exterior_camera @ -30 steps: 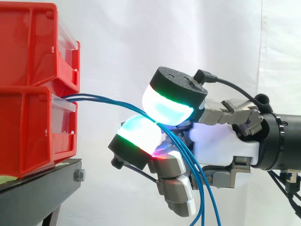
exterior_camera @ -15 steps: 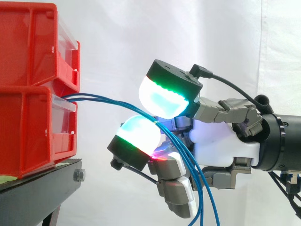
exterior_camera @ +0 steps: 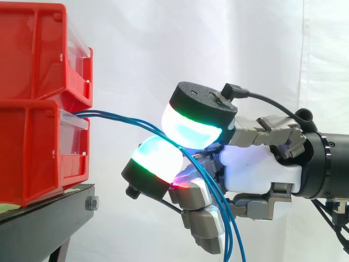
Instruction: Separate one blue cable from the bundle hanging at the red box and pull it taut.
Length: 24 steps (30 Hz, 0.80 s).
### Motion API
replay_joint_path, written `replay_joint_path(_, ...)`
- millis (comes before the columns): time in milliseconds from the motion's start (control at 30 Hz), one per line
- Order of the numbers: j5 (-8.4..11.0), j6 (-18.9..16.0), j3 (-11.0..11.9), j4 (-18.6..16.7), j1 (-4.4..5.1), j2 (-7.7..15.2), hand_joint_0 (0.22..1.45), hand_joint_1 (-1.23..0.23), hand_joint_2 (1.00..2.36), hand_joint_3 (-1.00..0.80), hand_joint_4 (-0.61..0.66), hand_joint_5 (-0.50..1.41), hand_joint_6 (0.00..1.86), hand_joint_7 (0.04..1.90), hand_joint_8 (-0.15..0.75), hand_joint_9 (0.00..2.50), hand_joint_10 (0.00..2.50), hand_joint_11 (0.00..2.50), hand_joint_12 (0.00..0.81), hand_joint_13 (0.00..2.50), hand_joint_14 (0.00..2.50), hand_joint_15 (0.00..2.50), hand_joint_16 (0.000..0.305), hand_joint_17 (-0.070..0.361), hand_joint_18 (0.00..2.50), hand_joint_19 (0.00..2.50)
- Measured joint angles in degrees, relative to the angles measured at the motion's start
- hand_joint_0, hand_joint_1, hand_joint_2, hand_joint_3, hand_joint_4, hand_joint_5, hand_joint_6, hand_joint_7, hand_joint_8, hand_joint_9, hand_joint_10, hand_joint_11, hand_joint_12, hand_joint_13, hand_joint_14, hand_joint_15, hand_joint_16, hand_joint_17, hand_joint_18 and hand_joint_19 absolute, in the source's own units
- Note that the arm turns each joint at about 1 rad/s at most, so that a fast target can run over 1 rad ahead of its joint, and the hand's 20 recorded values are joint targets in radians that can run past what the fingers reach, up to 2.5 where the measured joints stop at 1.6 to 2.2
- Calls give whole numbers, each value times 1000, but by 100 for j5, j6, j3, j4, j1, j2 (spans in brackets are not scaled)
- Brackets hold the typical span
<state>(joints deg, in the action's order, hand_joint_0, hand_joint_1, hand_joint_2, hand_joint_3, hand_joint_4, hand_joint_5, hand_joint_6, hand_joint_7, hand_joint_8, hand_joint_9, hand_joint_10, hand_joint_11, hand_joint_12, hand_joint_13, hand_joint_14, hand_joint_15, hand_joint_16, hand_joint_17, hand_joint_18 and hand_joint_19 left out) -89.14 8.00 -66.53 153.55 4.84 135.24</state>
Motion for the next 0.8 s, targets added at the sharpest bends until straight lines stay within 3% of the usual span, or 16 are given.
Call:
replay_joint_path(400, 2, -7, -1, 0, 8, -2, 829, -936, 1002, -471, 100, -195, 908, 1101, 343, 1103, 17, 997, 371, 1169, 25, 758, 42, 95, 1073, 687)
replay_joint_path(533, 7, -7, -3, 0, 8, -1, 900, -897, 1022, -198, 54, -185, 939, 1220, 346, 1128, 19, 1028, 363, 1140, 22, 786, 42, 94, 956, 817)
replay_joint_path(633, 5, -8, -3, 0, 8, 0, 903, -873, 1027, -23, 36, -191, 938, 1171, 333, 1109, 19, 1040, 359, 1129, 23, 802, 42, 94, 928, 840)
replay_joint_path(800, 2, -9, -4, -1, 8, 0, 846, -906, 1019, 67, 45, -219, 925, 1130, 308, 1007, 18, 1017, 368, 1105, 23, 789, 43, 98, 967, 775)
